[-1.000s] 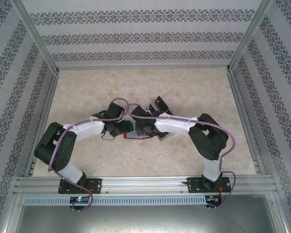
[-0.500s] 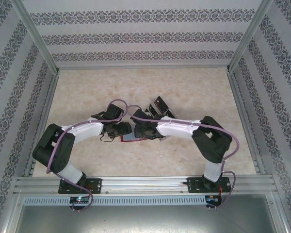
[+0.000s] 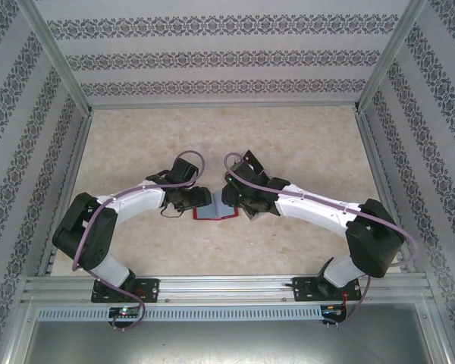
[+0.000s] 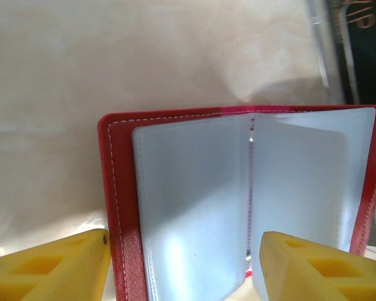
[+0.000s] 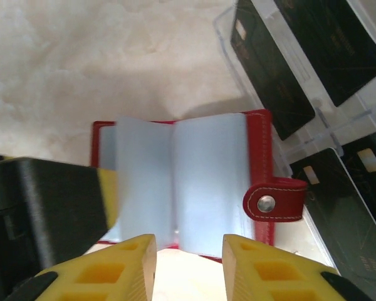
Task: Put the credit cards into the card holder
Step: Flip over the card slot in the card holder.
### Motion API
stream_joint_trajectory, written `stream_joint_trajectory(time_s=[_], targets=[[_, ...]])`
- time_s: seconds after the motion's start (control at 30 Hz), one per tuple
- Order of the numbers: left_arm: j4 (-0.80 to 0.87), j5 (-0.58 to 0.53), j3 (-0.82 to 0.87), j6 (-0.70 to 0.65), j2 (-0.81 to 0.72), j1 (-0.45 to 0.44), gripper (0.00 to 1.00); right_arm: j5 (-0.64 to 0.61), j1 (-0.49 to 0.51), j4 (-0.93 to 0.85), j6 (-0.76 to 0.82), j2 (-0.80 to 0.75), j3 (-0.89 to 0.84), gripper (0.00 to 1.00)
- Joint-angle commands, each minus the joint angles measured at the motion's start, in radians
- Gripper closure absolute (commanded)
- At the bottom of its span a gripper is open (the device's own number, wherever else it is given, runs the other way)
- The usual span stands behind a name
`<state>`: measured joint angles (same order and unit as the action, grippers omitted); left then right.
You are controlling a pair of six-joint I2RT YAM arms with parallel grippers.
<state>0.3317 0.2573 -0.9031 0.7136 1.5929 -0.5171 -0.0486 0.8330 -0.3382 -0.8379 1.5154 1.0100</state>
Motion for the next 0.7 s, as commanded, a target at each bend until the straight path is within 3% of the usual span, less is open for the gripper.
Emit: stream_joint_trajectory(time_s=[0.0,0.43,0.57,0.67], targets=[[0.036,-0.002,-0.054,-0.012,0.044,-0.035,0.35,0.050,-0.006,0.057,-0.004,-0.036,-0.027,0.68],[0.040,-0.012,-0.145,-0.003,0.152,-0.112,0.35,0.099,-0.006,0.185,-0.046,-0.069,-0.162,0.84],[0.041,-0.013,-0.156,-0.003,0.166,-0.124,0.35,0.059,-0.007,0.173,-0.054,-0.092,-0.195,0.74],[0.041,-0.015,-0.160,-0.003,0.170,-0.129,0.35,0.044,-0.009,0.163,-0.042,-0.082,-0.200,0.73]])
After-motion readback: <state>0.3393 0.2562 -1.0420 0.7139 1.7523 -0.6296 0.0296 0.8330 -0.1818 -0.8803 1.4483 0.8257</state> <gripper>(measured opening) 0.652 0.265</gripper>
